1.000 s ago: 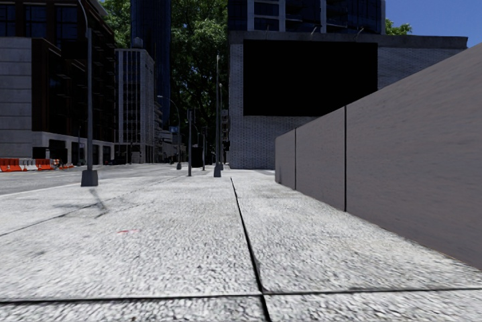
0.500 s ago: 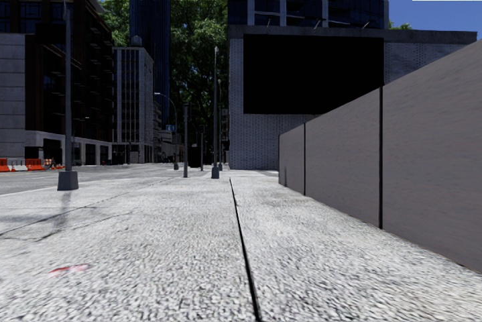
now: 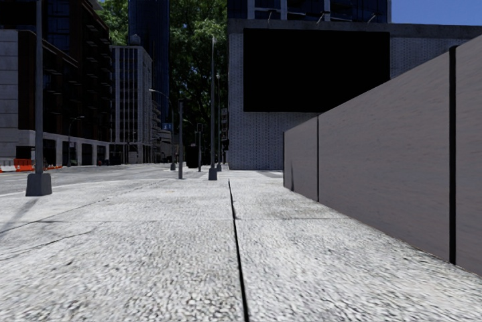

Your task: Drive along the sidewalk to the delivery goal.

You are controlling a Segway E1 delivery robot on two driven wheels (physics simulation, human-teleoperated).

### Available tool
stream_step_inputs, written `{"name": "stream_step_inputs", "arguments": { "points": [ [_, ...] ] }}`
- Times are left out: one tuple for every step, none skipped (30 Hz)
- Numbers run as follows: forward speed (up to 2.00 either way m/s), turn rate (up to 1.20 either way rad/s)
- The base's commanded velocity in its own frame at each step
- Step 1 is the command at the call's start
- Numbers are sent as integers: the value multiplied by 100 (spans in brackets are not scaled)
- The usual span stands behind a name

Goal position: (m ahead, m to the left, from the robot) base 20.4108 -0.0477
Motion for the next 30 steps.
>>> {"name": "stream_step_inputs", "arguments": {
  "points": [
    [200, 0],
    [200, 0],
    [200, 0],
    [200, 0],
    [200, 0],
    [200, 0],
    [200, 0],
    [200, 0],
    [200, 0],
    [200, 0],
    [200, 0],
    [200, 0],
    [200, 0],
    [200, 0],
    [200, 0],
    [200, 0],
    [200, 0],
    [200, 0],
    [200, 0],
    [200, 0],
    [200, 0],
    [200, 0],
    [200, 0],
    [200, 0],
    [200, 0],
    [200, 0],
    [200, 0],
    [200, 0],
    [200, 0],
    [200, 0]
  ]
}}
